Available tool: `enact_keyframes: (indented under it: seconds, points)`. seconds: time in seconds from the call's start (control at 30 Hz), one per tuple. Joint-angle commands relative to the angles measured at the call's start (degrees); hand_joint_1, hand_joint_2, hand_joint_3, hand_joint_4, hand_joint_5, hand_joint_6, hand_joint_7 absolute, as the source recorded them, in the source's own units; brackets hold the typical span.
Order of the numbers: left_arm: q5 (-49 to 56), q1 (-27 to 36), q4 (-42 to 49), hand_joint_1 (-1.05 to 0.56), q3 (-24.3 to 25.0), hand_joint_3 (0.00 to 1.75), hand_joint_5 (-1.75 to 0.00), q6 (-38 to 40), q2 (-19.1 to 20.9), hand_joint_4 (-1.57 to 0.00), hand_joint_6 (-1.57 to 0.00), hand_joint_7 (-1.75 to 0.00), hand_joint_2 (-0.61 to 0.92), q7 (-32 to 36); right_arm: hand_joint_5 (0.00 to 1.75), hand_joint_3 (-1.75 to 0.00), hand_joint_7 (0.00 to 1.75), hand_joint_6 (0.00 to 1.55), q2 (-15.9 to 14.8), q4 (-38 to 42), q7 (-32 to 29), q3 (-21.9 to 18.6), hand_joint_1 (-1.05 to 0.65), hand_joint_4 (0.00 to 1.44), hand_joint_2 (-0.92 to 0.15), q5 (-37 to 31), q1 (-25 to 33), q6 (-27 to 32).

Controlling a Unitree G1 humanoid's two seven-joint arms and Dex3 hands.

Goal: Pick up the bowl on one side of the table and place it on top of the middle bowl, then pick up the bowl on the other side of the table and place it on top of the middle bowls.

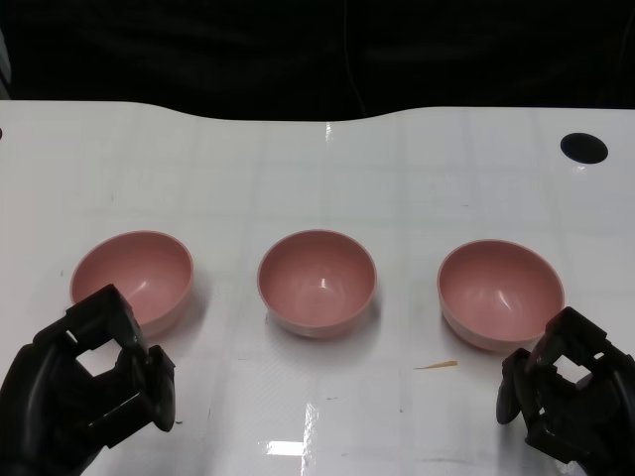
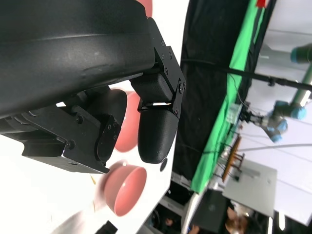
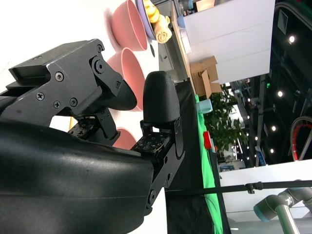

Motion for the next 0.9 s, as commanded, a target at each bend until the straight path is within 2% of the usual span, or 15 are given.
enact_keyframes:
  seconds: [0.03,0.73,0.9]
  points:
    - [-0.9,-0.4,0.8,0.47,0.7,1.57,-1.75,-0.8,0.1,-1.27,-0.88,-1.75,0.92,-1.1,1.75,-1.22,1.57,0.72,-0.3,-0.2,-0.3,-0.6,-0.03,0.94,-0.56,0.5,0.0,-0.5]
    - [-0.4,-0.1,0.1,0.46,0.5,1.57,-1.75,-0.6,0.3,-1.29,-0.93,-1.75,0.92,-0.7,1.75,-1.17,1.55,0.72,-0.5,-0.6,-0.2,-0.5,-0.04,0.94,-0.58,0.3,0.3,-0.2]
    - [4.4,0.3,-1.2,0.48,-0.5,1.45,-1.75,-1.2,0.4,-1.18,-0.86,-1.75,0.92,1.9,1.75,-1.2,1.56,0.71,-0.5,-0.7,-0.4,-0.5,-0.03,0.93,-0.59,0.0,0.3,-0.3]
